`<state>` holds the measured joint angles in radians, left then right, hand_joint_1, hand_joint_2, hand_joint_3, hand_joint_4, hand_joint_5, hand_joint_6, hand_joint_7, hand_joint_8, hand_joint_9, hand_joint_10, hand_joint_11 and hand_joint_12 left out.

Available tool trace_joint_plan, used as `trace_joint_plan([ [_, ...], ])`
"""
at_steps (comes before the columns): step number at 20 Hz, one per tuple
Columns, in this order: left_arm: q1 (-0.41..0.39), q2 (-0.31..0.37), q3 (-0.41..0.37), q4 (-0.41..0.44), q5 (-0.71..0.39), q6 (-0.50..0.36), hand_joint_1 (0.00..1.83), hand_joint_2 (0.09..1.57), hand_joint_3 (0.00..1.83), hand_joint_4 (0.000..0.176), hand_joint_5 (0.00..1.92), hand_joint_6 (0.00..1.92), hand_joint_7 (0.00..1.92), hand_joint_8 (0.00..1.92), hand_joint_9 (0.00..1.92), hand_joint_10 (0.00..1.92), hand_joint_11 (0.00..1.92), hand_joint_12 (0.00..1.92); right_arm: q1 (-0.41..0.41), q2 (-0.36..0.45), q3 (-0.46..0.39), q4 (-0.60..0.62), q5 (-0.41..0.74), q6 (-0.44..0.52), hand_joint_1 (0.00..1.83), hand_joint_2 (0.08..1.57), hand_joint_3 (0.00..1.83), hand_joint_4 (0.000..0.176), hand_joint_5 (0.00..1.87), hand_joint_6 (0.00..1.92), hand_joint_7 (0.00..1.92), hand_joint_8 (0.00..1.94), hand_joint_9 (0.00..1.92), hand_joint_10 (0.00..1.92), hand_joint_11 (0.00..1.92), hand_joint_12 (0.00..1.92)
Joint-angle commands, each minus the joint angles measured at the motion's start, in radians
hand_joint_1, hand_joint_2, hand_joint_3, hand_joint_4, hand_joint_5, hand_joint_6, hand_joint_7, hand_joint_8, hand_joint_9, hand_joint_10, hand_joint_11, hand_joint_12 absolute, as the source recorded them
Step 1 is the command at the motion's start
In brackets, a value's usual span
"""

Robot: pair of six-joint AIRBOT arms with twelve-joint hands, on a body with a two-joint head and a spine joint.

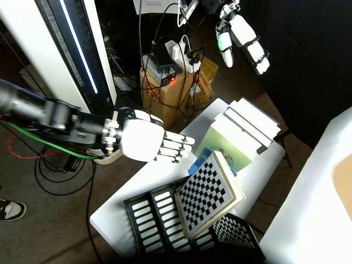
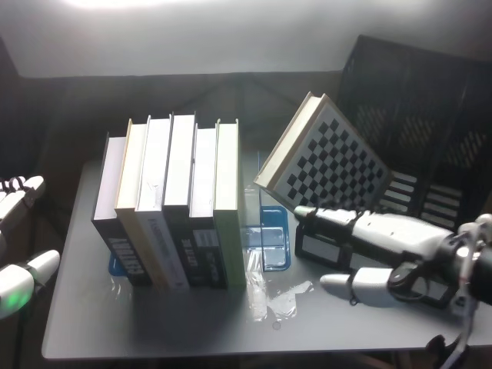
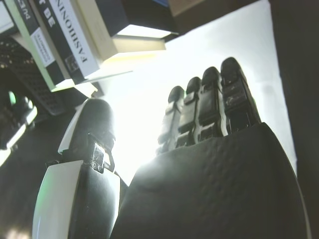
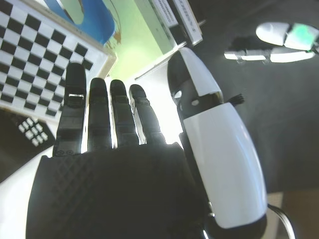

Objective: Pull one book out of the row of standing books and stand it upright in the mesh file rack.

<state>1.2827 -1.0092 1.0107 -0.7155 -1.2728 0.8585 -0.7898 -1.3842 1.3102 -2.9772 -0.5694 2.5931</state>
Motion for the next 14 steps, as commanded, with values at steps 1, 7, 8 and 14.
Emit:
trace_joint_plan([
  [1, -0.002, 0.006, 0.003, 0.002, -0.122, -0.003, 0.40, 1.41, 0.00, 0.005, 0.03, 0.00, 0.00, 0.00, 0.00, 0.00, 0.00, 0.00, 0.016, -0.009, 0.014, -0.035, -0.058, -0.002, 0.76, 1.35, 0.00, 0.000, 0.00, 0.00, 0.00, 0.00, 0.04, 0.15, 0.00, 1.09],
  [7, -0.002, 0.003, 0.005, 0.002, -0.120, -0.003, 0.33, 1.41, 0.00, 0.039, 0.00, 0.00, 0.00, 0.00, 0.00, 0.00, 0.00, 0.00, 0.044, -0.064, 0.062, -0.035, -0.010, -0.030, 0.81, 1.31, 0.00, 0.000, 0.00, 0.00, 0.00, 0.00, 0.05, 0.16, 0.00, 1.14],
  [8, -0.002, 0.003, 0.004, 0.001, -0.124, -0.003, 0.32, 1.41, 0.00, 0.047, 0.00, 0.00, 0.00, 0.00, 0.00, 0.00, 0.00, 0.00, 0.048, -0.076, 0.077, -0.035, 0.000, -0.032, 0.85, 1.31, 0.00, 0.000, 0.00, 0.00, 0.00, 0.00, 0.06, 0.16, 0.00, 1.08],
  [14, -0.002, -0.001, 0.006, 0.003, -0.127, -0.003, 0.27, 1.40, 0.00, 0.051, 0.00, 0.00, 0.00, 0.00, 0.00, 0.00, 0.00, 0.00, 0.084, -0.177, 0.217, -0.035, 0.058, -0.031, 0.76, 1.33, 0.00, 0.000, 0.00, 0.00, 0.00, 0.00, 0.05, 0.08, 0.00, 0.94],
])
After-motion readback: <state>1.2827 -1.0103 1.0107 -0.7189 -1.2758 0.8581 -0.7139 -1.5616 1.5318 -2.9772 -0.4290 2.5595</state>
